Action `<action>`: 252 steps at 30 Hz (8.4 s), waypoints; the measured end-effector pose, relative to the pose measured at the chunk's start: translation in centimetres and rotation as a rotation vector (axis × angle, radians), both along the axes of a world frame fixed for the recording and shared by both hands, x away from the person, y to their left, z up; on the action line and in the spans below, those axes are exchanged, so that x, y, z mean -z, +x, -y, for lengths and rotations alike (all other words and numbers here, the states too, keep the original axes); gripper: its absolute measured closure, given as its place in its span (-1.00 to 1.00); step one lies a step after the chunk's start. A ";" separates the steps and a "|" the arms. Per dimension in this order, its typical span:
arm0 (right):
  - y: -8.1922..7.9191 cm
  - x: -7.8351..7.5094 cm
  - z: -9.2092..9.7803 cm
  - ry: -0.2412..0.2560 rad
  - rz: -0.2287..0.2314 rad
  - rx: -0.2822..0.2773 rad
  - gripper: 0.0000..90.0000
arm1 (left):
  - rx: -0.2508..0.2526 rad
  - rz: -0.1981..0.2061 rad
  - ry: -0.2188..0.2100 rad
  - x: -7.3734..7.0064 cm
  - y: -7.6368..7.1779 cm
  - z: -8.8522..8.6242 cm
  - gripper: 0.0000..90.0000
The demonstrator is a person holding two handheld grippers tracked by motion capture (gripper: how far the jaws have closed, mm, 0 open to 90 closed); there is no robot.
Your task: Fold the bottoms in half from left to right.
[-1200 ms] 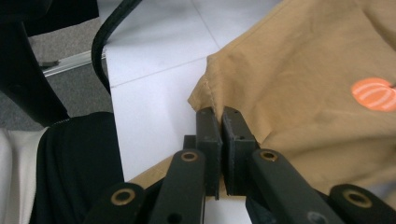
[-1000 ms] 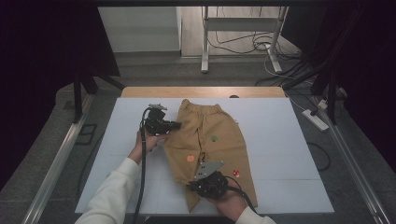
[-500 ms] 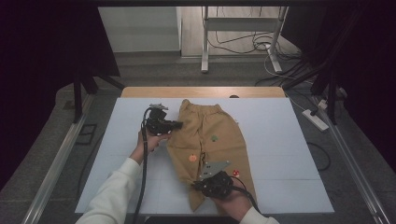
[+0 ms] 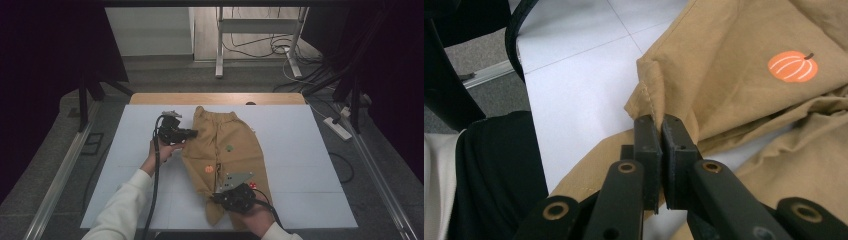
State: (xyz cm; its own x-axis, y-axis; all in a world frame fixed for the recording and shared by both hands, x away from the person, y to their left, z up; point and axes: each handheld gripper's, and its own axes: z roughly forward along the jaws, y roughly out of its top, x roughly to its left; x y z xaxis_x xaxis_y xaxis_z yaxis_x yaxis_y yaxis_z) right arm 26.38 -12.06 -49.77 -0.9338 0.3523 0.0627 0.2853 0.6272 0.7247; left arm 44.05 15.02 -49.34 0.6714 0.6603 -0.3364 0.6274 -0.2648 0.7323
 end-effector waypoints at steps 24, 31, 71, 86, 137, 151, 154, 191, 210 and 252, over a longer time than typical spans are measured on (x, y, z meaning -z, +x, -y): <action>-0.2 -0.7 3.3 0.010 0.004 0.070 0.92 | 0.039 0.025 -0.006 -1.1 0.4 2.5 0.85; -0.1 -0.7 4.4 0.013 0.004 0.087 0.92 | 0.047 0.026 0.013 -1.9 0.8 3.5 0.85; -0.4 -0.7 9.0 0.019 -0.010 0.195 0.92 | 0.083 0.001 0.050 -1.7 2.5 8.4 0.81; -0.3 -0.1 9.9 -0.001 -0.028 0.215 0.92 | 0.089 -0.010 0.060 -1.1 3.0 10.1 0.79; -1.4 0.1 12.1 -0.018 -0.051 0.253 0.91 | 0.129 -0.042 0.114 1.0 3.7 14.9 0.66; -1.2 -0.9 13.0 0.066 -0.030 0.351 -0.13 | 0.112 0.030 0.107 -0.6 2.1 14.9 -0.37; -1.2 -1.2 13.2 0.066 -0.011 0.359 -0.17 | 0.110 0.045 0.092 -1.1 1.6 14.2 -0.41; 3.2 -1.8 11.0 0.037 -0.022 0.317 -0.19 | 0.065 0.062 0.127 -0.1 -6.3 3.8 -0.35; 4.5 -0.7 5.7 -0.038 -0.013 0.263 -0.22 | 0.070 0.043 0.149 0.9 -9.0 1.9 -0.37; 6.0 1.8 0.9 -0.268 0.009 0.282 0.21 | 0.075 0.038 0.160 1.1 -9.0 1.6 -0.40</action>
State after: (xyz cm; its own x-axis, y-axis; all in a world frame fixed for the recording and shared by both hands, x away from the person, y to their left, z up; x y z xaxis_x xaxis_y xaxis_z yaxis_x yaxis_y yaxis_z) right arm 32.35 -12.94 -51.56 -0.7977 0.5984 -0.0741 0.4682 0.6922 0.5492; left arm 35.00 13.39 -50.42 0.7308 0.6512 -0.2049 0.5744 -0.4243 0.7000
